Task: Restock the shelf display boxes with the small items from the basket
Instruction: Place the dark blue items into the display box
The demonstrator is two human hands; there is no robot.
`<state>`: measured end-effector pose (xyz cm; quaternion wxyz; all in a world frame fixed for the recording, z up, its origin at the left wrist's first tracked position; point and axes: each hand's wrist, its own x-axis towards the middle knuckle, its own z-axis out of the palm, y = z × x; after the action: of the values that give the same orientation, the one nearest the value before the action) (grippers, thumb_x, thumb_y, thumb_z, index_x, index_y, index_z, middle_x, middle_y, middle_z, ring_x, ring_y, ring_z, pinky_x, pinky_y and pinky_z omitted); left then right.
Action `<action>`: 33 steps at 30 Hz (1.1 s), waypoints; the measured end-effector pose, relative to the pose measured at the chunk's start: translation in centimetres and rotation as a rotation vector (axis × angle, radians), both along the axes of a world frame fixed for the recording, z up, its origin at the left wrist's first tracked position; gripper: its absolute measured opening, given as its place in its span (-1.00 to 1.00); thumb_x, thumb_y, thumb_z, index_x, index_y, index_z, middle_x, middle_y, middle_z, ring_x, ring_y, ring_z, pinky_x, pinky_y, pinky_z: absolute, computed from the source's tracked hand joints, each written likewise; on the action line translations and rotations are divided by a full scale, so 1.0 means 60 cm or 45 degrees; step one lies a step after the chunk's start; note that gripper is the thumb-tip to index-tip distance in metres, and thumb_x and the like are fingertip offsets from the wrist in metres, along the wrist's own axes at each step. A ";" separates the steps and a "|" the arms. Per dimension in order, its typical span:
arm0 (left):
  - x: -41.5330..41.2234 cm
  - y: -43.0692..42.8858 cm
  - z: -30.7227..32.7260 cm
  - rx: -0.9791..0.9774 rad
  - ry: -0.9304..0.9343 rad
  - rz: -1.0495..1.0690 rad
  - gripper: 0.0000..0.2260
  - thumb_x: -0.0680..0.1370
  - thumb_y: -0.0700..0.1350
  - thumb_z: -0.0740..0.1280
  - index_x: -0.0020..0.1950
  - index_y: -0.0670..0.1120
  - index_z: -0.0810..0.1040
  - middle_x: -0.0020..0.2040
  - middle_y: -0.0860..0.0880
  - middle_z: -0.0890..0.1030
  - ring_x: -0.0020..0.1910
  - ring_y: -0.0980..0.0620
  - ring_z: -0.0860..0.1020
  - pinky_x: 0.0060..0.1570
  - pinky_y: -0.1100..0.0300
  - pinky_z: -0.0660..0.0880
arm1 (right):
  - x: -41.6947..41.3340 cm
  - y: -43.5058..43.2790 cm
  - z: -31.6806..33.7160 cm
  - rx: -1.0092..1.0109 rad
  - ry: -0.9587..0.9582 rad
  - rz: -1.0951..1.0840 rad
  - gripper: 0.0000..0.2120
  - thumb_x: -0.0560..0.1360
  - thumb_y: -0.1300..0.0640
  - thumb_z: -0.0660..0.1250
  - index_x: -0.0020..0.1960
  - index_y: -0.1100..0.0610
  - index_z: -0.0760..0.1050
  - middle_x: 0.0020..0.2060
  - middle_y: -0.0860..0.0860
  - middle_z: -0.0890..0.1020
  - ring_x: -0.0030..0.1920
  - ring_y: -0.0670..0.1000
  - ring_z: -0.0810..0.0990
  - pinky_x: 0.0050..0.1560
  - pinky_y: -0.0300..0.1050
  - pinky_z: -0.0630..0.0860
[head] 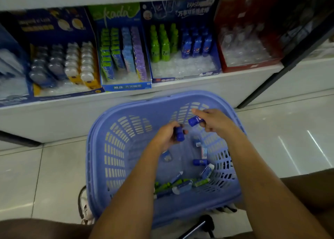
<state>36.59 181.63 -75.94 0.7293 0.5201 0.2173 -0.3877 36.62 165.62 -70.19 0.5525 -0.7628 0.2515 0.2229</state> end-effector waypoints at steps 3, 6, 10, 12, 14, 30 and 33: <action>0.015 0.014 0.066 -0.077 -0.199 -0.046 -0.81 0.60 0.00 0.22 -0.11 -0.07 0.53 -0.43 0.02 0.50 -0.48 0.11 0.44 -0.46 0.29 0.38 | 0.004 0.007 0.050 -0.190 -0.224 0.194 -0.58 0.50 -0.10 0.33 -0.36 0.10 0.25 -0.49 0.02 0.29 -0.49 -0.04 0.25 -0.47 -0.22 0.22; 0.015 0.017 0.122 0.093 -0.471 -0.281 -0.77 0.52 0.11 0.35 -0.19 -0.04 0.55 -0.47 0.07 0.44 -0.48 0.12 0.36 -0.41 0.30 0.38 | 0.008 0.018 0.093 -0.272 -0.401 0.312 -0.55 0.49 -0.14 0.32 -0.35 0.15 0.28 -0.47 0.06 0.28 -0.46 -0.02 0.24 -0.42 -0.19 0.23; 0.004 0.031 0.164 -0.017 -0.536 -0.176 -0.80 0.52 -0.03 0.38 -0.25 -0.08 0.50 -0.50 0.05 0.41 -0.52 0.11 0.34 -0.50 0.30 0.34 | 0.006 0.025 0.138 -0.198 -0.546 0.331 -0.59 0.49 -0.12 0.32 -0.20 0.26 0.52 -0.45 0.02 0.49 -0.43 -0.05 0.41 -0.31 -0.19 0.41; -0.004 0.041 0.175 -0.048 -0.552 -0.062 -0.81 0.53 -0.05 0.37 -0.24 -0.09 0.50 -0.49 0.04 0.41 -0.52 0.12 0.34 -0.52 0.30 0.32 | 0.007 0.024 0.156 0.056 -0.545 0.289 -0.79 0.49 0.01 0.36 -0.11 0.16 0.58 -0.33 -0.01 0.60 -0.37 -0.08 0.49 -0.24 -0.23 0.51; -0.007 0.045 0.183 -0.038 -0.604 -0.008 -0.82 0.53 -0.06 0.36 -0.23 -0.10 0.51 -0.47 0.03 0.41 -0.50 0.12 0.34 -0.52 0.30 0.32 | 0.009 0.019 0.169 0.225 -0.518 0.307 -0.92 0.47 0.13 0.40 -0.05 0.10 0.59 -0.23 0.01 0.64 -0.31 -0.10 0.57 -0.17 -0.25 0.58; 0.024 0.019 0.207 -0.073 -0.413 0.312 -0.66 0.65 -0.03 0.07 -0.08 -0.16 0.56 -0.44 -0.02 0.51 -0.56 0.09 0.38 -0.61 0.32 0.23 | 0.216 -0.086 0.185 -0.634 -0.890 0.198 -0.73 0.34 0.25 0.52 0.03 0.17 0.61 -0.23 -0.01 0.61 -0.36 -0.25 0.55 -0.23 -0.52 0.45; 0.033 0.015 0.209 -0.179 -0.375 0.361 -0.70 0.60 -0.16 0.04 -0.02 -0.17 0.56 -0.36 -0.08 0.51 -0.53 0.08 0.39 -0.58 0.32 0.27 | 0.237 -0.091 0.185 -0.665 -0.792 0.252 -0.74 0.33 0.25 0.53 -0.01 0.10 0.61 -0.22 -0.01 0.61 -0.31 -0.23 0.55 -0.26 -0.57 0.44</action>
<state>38.55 182.55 -63.39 0.8350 0.4831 0.1519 -0.2153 50.84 160.18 -59.09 0.3663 -0.9286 0.0461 -0.0375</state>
